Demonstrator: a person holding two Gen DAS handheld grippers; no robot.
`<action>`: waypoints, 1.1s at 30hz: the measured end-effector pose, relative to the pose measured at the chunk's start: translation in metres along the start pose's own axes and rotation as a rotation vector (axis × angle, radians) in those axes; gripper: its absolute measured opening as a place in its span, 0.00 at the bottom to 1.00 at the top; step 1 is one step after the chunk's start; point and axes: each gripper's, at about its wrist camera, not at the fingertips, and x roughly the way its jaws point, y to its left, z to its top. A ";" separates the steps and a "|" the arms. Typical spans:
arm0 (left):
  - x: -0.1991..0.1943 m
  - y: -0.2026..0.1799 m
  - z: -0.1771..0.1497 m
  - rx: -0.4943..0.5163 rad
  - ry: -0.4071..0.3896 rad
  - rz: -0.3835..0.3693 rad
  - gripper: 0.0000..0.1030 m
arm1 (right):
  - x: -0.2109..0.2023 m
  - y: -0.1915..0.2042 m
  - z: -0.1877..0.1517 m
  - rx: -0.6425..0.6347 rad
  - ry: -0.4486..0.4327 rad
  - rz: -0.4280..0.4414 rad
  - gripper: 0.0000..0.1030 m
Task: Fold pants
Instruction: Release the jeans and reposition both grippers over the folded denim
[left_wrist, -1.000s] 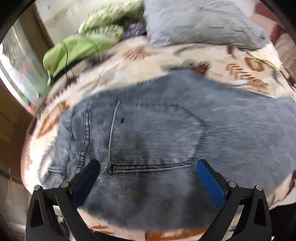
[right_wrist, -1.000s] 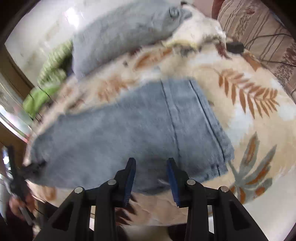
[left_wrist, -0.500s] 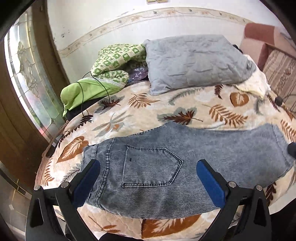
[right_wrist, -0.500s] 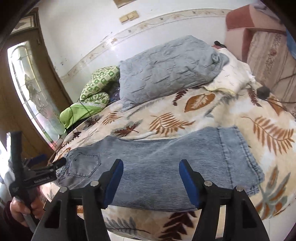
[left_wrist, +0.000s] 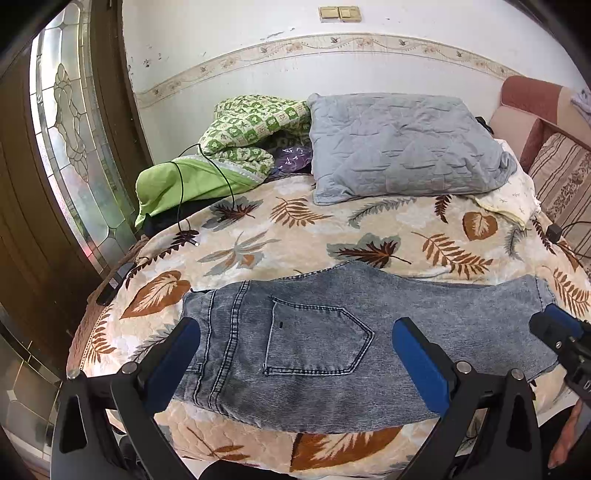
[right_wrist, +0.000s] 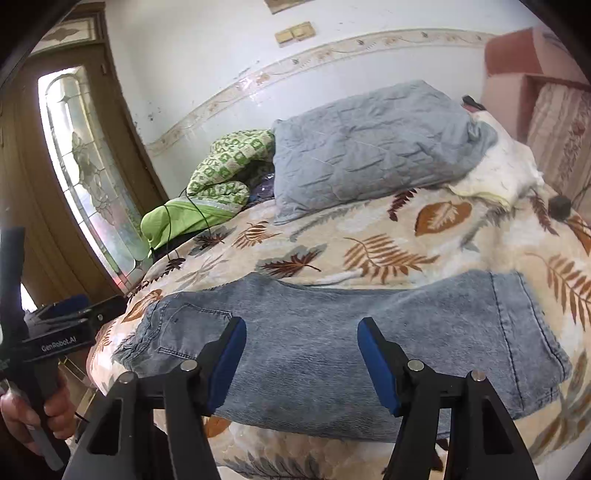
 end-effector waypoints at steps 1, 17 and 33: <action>0.000 0.001 0.000 -0.003 0.000 0.001 1.00 | 0.000 0.003 0.000 -0.008 -0.003 0.000 0.64; 0.017 0.051 -0.009 -0.085 0.025 0.072 1.00 | 0.042 0.058 -0.007 -0.101 0.078 0.097 0.64; 0.088 0.177 -0.070 -0.296 0.224 0.246 1.00 | 0.118 0.111 -0.044 -0.188 0.302 0.104 0.64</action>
